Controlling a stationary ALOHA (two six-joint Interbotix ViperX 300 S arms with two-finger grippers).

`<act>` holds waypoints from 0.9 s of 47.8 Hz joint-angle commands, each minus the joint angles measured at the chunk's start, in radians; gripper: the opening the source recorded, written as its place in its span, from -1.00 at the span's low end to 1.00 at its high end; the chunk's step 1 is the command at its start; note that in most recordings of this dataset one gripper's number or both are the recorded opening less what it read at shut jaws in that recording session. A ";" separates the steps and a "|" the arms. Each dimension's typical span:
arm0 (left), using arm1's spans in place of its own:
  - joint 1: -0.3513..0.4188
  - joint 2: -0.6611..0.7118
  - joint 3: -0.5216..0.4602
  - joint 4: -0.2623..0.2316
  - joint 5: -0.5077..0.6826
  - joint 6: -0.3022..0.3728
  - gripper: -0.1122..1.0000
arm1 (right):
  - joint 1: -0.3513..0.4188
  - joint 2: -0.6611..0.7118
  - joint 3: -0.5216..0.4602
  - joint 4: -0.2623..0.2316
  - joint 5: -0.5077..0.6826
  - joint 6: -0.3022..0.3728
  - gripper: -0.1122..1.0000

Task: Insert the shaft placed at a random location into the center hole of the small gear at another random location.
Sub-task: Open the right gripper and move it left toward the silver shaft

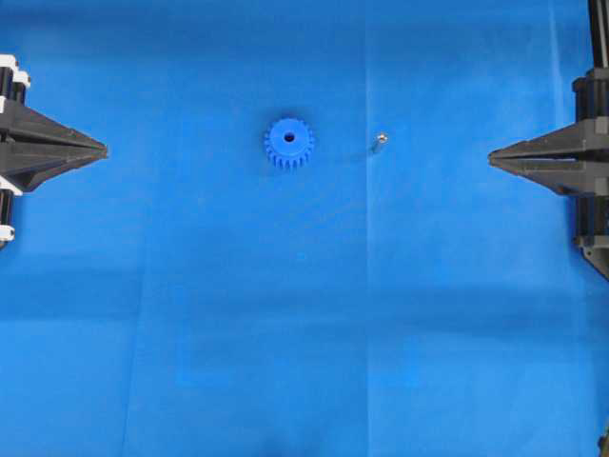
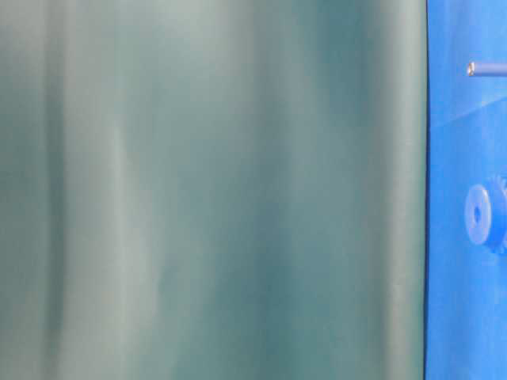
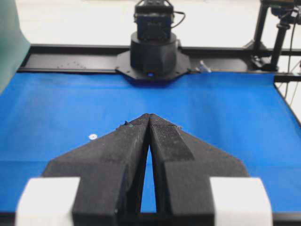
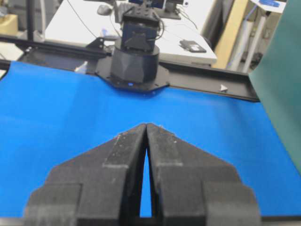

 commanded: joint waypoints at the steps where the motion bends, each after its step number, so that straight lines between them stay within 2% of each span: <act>1: 0.000 -0.005 -0.020 0.000 -0.009 -0.009 -0.79 | -0.003 0.009 -0.034 0.000 -0.002 -0.006 -0.80; 6: 0.000 -0.014 -0.018 0.000 -0.006 -0.011 -0.79 | -0.005 0.012 -0.043 0.002 0.015 -0.008 -0.90; 15: 0.000 -0.017 -0.020 0.000 0.005 -0.009 -0.79 | -0.040 0.028 -0.038 0.008 0.015 0.000 -0.90; 26: 0.000 -0.017 -0.015 0.000 0.006 -0.009 -0.79 | -0.110 0.156 -0.020 0.031 -0.049 0.000 -0.89; 29: 0.000 -0.017 -0.015 0.000 0.006 -0.009 -0.79 | -0.121 0.206 -0.018 0.032 -0.083 0.000 -0.84; 32: 0.002 -0.017 -0.015 0.000 0.006 -0.009 -0.79 | -0.138 0.261 -0.018 0.037 -0.117 0.000 -0.72; 35: 0.000 -0.020 -0.014 0.000 0.006 -0.011 -0.79 | -0.155 0.321 -0.018 0.044 -0.144 0.000 -0.51; 38: 0.002 -0.023 -0.014 0.000 0.006 -0.011 -0.79 | -0.175 0.397 -0.018 0.051 -0.183 0.000 -0.24; 43: 0.000 -0.031 -0.009 0.002 0.005 -0.011 -0.79 | -0.189 0.515 -0.020 0.052 -0.253 0.000 0.34</act>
